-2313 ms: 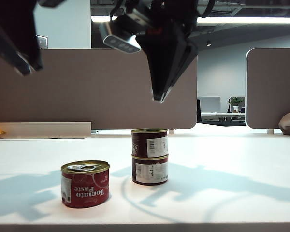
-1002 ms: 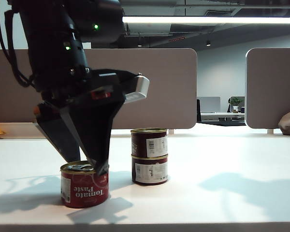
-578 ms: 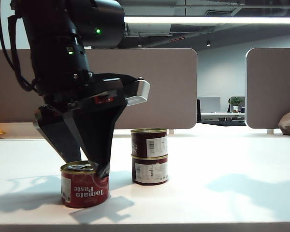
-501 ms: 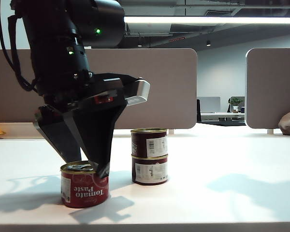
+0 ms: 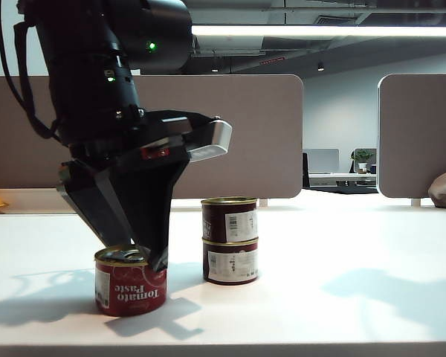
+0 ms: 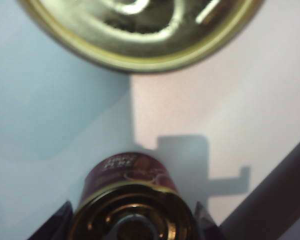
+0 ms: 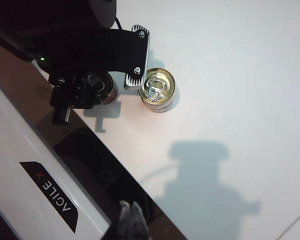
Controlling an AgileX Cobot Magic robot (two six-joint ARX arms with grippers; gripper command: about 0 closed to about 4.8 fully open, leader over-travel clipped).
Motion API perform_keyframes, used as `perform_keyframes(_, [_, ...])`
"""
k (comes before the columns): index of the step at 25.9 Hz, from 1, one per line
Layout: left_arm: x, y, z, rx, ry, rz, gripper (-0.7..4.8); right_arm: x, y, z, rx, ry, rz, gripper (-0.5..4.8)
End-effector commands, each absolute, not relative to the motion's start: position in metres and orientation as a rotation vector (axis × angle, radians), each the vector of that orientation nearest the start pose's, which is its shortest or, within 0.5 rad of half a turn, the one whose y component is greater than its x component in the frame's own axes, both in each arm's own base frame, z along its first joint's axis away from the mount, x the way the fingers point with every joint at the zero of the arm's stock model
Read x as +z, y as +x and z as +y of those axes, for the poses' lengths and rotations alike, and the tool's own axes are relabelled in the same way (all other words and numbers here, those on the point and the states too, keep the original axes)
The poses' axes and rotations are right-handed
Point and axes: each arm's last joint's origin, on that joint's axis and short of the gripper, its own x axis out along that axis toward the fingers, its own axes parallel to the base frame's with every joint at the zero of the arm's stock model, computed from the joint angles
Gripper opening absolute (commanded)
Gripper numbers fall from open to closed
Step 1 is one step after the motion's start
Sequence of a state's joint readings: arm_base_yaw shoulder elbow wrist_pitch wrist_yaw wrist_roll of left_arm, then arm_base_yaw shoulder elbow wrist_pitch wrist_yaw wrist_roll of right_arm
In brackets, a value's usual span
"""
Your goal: Pick up the cans one by one and stack them together.
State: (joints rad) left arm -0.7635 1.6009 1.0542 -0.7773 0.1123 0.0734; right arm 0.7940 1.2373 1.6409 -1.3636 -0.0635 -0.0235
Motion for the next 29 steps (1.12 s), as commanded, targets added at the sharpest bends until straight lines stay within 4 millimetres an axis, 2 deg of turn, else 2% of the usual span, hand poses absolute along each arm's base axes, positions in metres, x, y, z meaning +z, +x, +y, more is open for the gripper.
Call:
perform_keyframes(1, [0.199, 0.210, -0.205, -0.764, 0.519, 1.244, 1.50, 0.427, 0.132, 0.137, 0.801, -0.369, 0.902, -0.01])
perform_keyframes(5, [0.199, 0.210, -0.204, -0.755, 0.528, 1.252, 1.51, 0.427, 0.132, 0.137, 0.801, -0.369, 0.902, -0.01])
perform_keyframes(9, [0.208, 0.211, -0.204, -0.747, 0.547, 1.260, 1.51, 0.427, 0.132, 0.137, 0.800, -0.369, 0.901, -0.01])
perform_keyframes(15, [0.239, 0.218, -0.211, -0.752, 0.548, 1.191, 1.51, 0.427, 0.132, 0.137, 0.801, -0.368, 0.901, -0.01])
perform_keyframes(17, [0.256, 0.223, -0.215, -0.758, 0.530, 1.142, 1.51, 0.427, 0.132, 0.137, 0.801, -0.369, 0.902, -0.01])
perform_keyframes(24, [0.280, 0.228, -0.220, -0.766, 0.508, 1.077, 1.51, 0.427, 0.132, 0.137, 0.803, -0.373, 0.899, -0.01])
perform_keyframes(29, [0.290, 0.230, -0.222, -0.773, 0.498, 1.039, 1.51, 0.427, 0.132, 0.137, 0.803, -0.373, 0.898, -0.01])
